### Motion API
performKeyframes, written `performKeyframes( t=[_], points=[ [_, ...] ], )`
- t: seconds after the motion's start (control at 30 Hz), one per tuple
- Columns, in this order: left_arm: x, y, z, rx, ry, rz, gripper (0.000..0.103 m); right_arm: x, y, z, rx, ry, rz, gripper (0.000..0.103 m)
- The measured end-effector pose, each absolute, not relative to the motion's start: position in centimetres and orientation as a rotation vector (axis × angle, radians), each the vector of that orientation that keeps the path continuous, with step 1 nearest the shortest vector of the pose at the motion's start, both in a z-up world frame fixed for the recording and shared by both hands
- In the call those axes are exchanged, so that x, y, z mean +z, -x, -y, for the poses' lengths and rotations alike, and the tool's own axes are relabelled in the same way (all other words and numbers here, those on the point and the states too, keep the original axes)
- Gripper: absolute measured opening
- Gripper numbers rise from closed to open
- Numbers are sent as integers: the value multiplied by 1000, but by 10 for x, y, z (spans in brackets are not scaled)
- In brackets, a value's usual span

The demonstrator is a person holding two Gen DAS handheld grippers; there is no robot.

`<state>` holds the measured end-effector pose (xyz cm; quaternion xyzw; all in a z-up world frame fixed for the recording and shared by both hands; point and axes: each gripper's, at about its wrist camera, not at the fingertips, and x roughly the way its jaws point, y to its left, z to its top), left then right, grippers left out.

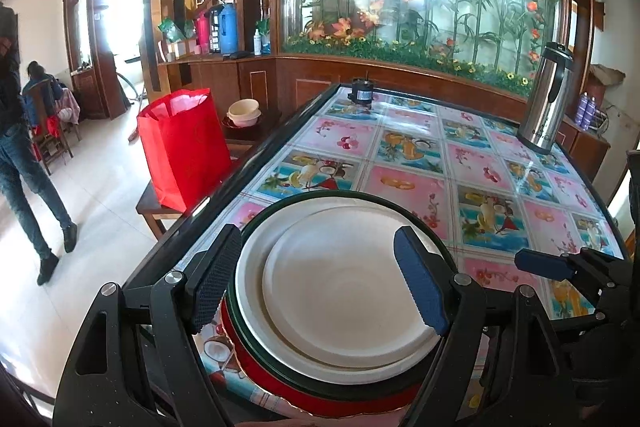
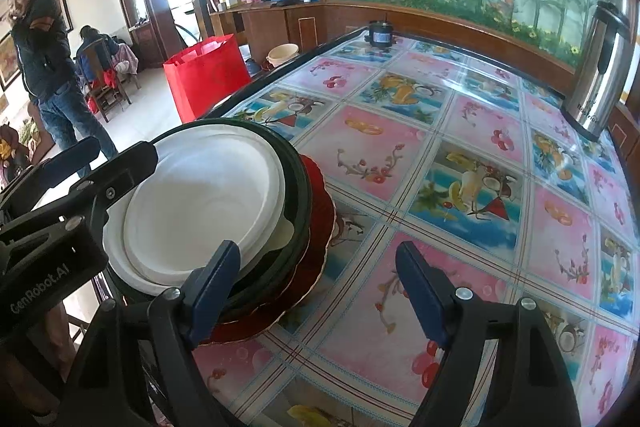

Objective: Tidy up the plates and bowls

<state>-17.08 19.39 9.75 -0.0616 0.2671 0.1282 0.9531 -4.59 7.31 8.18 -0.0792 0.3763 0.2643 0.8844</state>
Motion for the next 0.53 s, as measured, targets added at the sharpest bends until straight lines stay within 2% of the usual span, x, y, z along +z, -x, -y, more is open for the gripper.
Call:
performKeyframes(
  t=[0.53],
  points=[
    [90,169,-191,272,129,-562,80,80,46,-69,542,155,-785,80]
  ],
)
